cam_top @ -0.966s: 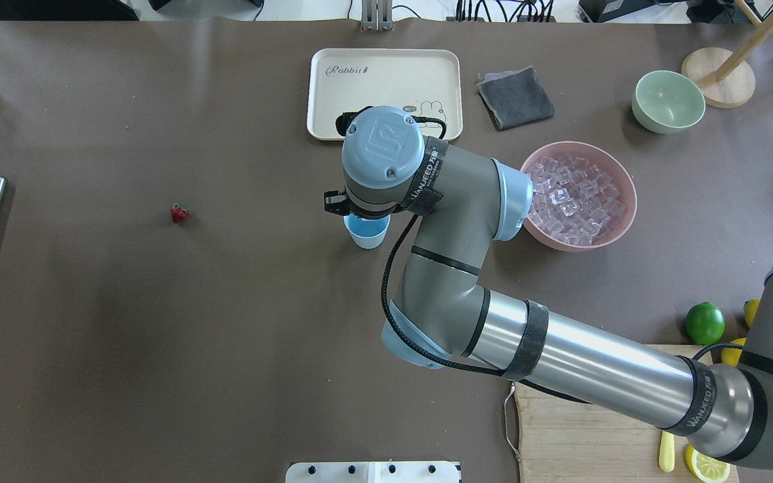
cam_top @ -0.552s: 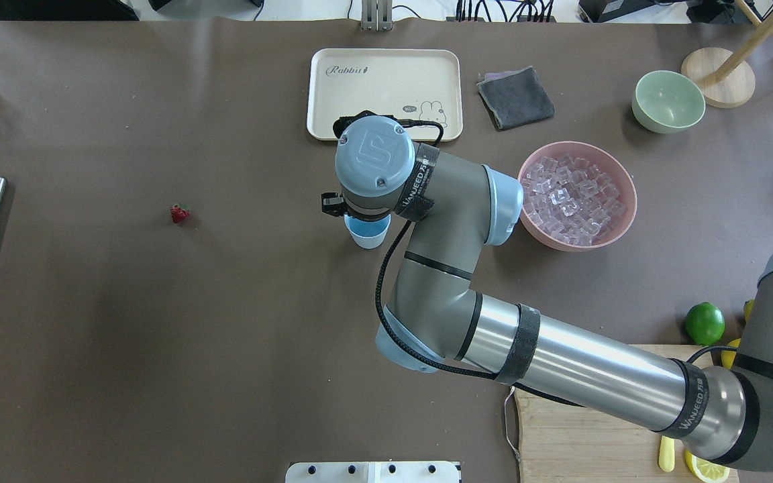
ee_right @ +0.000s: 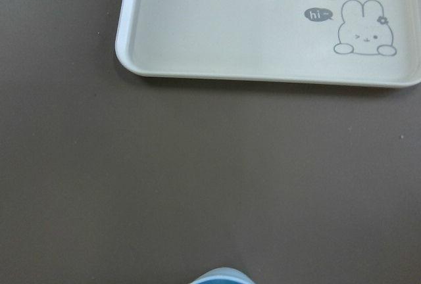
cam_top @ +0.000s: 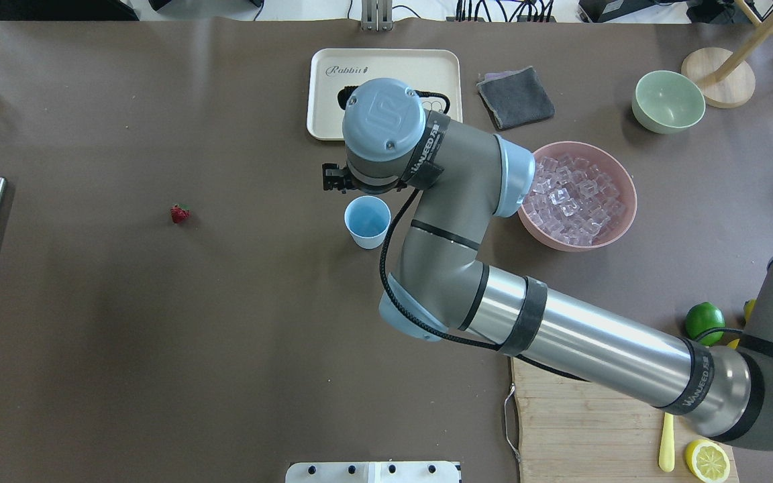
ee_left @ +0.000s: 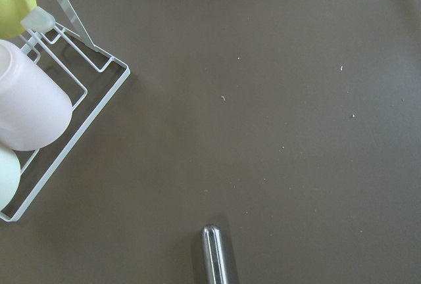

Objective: Mash ice and strawberries in cup
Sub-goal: 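Move the right gripper back into the pink bowl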

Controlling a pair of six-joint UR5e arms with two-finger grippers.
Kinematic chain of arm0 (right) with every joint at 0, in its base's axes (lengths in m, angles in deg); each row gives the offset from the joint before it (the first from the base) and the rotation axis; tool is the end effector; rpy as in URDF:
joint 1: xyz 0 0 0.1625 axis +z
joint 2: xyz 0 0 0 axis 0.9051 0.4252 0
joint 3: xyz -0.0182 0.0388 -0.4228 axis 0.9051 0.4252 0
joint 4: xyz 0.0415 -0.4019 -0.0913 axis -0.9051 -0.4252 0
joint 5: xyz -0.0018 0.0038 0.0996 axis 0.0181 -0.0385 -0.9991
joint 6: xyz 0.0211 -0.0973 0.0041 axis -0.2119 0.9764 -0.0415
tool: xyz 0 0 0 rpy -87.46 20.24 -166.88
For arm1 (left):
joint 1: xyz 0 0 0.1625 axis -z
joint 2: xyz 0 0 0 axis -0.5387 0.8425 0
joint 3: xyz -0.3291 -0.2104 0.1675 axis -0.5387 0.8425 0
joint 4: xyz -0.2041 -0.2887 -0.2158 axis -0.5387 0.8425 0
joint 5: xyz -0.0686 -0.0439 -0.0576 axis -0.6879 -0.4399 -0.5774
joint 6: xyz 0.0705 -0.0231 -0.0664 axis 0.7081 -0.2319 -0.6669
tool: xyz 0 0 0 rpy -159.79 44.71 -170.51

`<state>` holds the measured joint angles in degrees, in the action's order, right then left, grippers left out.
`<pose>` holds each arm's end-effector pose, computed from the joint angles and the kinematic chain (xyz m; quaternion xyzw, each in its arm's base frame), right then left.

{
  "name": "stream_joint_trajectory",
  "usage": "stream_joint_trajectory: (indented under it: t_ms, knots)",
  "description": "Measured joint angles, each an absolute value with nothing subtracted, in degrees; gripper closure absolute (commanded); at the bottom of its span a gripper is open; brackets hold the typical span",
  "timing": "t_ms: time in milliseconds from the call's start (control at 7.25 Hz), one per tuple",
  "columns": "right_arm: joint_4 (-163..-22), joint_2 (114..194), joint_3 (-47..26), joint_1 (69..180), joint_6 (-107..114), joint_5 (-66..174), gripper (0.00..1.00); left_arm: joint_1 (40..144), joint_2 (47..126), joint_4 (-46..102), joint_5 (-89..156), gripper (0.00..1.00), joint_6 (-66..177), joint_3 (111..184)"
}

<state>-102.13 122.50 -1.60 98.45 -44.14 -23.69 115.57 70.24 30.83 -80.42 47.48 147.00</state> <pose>-0.5586 -0.5090 0.1335 0.1333 -0.4033 0.0197 0.9051 0.0037 -0.5424 0.5653 0.1580 0.4229 -0.0122 0.8922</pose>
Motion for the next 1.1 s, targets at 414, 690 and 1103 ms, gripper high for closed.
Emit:
stream_joint_trajectory:
  t_ms: [414, 690, 1103]
  knots:
    - [-102.06, 128.75, -6.09, 109.21, -31.13, -37.76, 0.09, 115.02, 69.36, 36.29, -80.45, 0.03, 41.67, 146.50]
    - [-101.74, 138.34, -12.89, 114.12, -22.53, -44.56, 0.09, 114.72, 69.06, 37.66, -80.47, 0.03, 41.11, 146.08]
    - [-98.51, 149.94, -15.71, 118.04, -13.95, -49.44, 0.09, 114.57, 69.07, 37.93, -80.36, 0.03, 41.32, 145.59]
